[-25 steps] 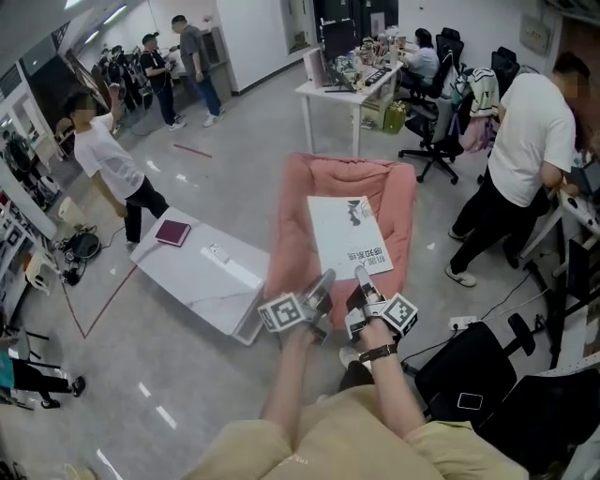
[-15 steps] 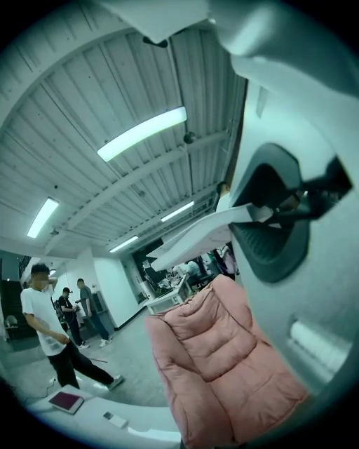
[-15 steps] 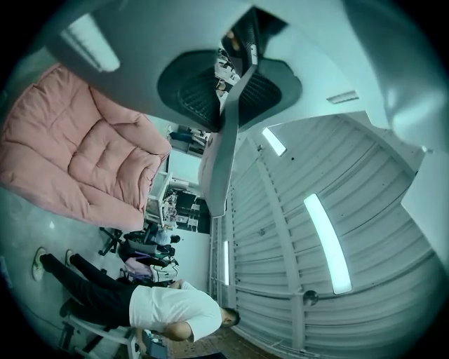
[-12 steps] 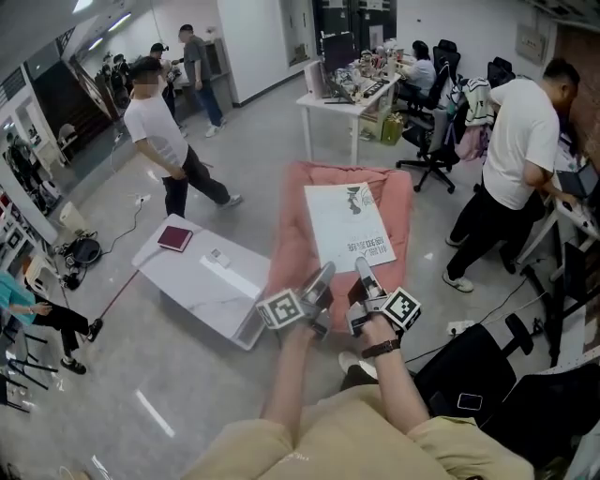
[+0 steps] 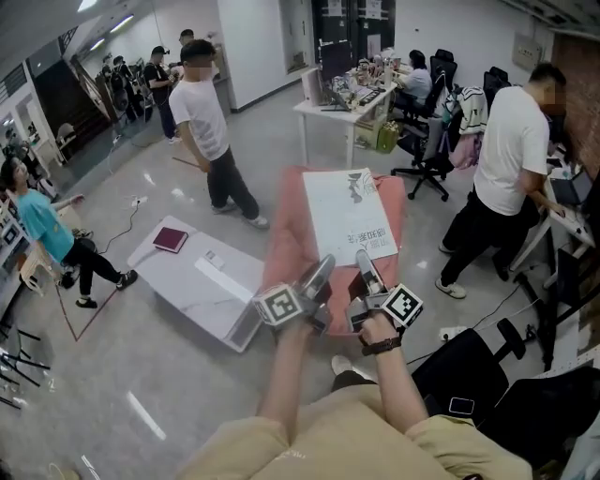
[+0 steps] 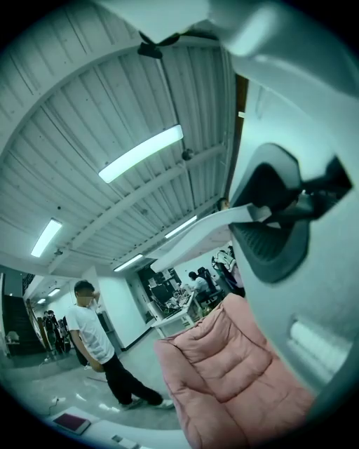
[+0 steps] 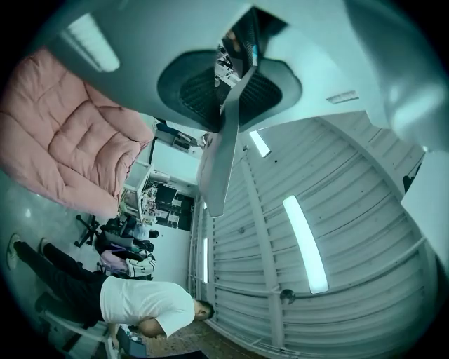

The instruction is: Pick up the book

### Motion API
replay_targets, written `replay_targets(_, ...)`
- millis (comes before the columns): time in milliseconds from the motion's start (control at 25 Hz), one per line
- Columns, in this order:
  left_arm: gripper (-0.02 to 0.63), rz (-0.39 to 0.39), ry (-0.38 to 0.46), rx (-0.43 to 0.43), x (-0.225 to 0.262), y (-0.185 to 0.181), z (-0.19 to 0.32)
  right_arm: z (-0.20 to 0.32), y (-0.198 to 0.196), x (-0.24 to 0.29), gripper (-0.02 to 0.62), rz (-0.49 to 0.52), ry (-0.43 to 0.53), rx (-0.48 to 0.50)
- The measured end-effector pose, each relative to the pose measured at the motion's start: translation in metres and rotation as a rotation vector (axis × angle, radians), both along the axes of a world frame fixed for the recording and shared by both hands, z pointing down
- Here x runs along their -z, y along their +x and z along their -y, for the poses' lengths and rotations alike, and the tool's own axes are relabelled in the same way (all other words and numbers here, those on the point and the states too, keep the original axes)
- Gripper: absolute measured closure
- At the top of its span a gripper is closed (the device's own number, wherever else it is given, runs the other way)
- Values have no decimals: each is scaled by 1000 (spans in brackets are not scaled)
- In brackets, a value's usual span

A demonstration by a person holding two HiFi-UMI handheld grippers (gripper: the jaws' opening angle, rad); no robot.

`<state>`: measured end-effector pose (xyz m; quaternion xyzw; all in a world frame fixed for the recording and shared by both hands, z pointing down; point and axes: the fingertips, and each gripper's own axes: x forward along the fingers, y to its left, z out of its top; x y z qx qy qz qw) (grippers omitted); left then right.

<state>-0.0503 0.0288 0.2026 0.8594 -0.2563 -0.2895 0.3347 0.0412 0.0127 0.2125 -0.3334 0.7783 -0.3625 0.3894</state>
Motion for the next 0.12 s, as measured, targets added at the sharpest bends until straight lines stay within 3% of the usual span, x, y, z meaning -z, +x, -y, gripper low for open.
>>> replay_targets(120,548,14,30,7,8,7,-5,-8,2,17,517,-1,19,9)
